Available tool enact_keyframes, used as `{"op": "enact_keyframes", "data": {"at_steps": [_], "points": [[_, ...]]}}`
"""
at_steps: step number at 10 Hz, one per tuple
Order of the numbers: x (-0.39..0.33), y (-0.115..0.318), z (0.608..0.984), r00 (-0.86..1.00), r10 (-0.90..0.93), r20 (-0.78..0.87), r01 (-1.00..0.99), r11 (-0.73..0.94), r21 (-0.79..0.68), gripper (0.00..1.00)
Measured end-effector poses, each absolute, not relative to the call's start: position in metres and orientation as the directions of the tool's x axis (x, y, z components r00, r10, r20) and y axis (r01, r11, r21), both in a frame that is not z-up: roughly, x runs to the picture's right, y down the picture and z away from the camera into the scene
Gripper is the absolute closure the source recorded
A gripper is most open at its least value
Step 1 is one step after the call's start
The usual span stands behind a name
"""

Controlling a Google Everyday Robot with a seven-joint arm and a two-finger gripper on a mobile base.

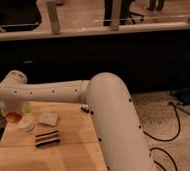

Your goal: Place apple in paper cup

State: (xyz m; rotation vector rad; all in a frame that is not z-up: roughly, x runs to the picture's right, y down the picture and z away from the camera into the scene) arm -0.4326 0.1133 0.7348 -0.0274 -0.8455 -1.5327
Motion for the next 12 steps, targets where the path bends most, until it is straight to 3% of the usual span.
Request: {"op": "enact_keyframes", "data": {"at_steps": [12], "points": [[-0.4397,0.1123,0.7381,-0.215,-0.827,0.520,0.844,0.111,0.525,0.76]]}}
